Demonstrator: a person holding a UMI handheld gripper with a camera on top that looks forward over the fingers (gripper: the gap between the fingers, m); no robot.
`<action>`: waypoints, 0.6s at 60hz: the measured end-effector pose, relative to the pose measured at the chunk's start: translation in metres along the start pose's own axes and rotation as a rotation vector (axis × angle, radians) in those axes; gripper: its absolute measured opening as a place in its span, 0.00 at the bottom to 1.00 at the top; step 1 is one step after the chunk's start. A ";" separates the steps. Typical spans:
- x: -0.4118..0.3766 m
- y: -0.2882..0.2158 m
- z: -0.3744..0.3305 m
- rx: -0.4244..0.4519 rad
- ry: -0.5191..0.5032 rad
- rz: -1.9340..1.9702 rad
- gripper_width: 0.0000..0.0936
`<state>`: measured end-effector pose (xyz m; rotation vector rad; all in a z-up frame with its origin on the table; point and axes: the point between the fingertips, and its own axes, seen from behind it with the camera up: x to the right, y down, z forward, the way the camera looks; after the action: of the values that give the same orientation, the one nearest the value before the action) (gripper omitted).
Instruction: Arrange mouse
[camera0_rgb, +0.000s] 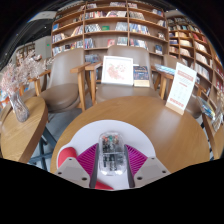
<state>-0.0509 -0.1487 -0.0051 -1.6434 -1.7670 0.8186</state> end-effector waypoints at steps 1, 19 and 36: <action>-0.001 0.003 0.001 -0.001 0.005 -0.002 0.46; 0.002 0.002 -0.013 0.022 0.010 0.001 0.85; 0.044 -0.012 -0.188 0.085 0.052 -0.003 0.91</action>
<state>0.0832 -0.0967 0.1247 -1.5919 -1.6758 0.8306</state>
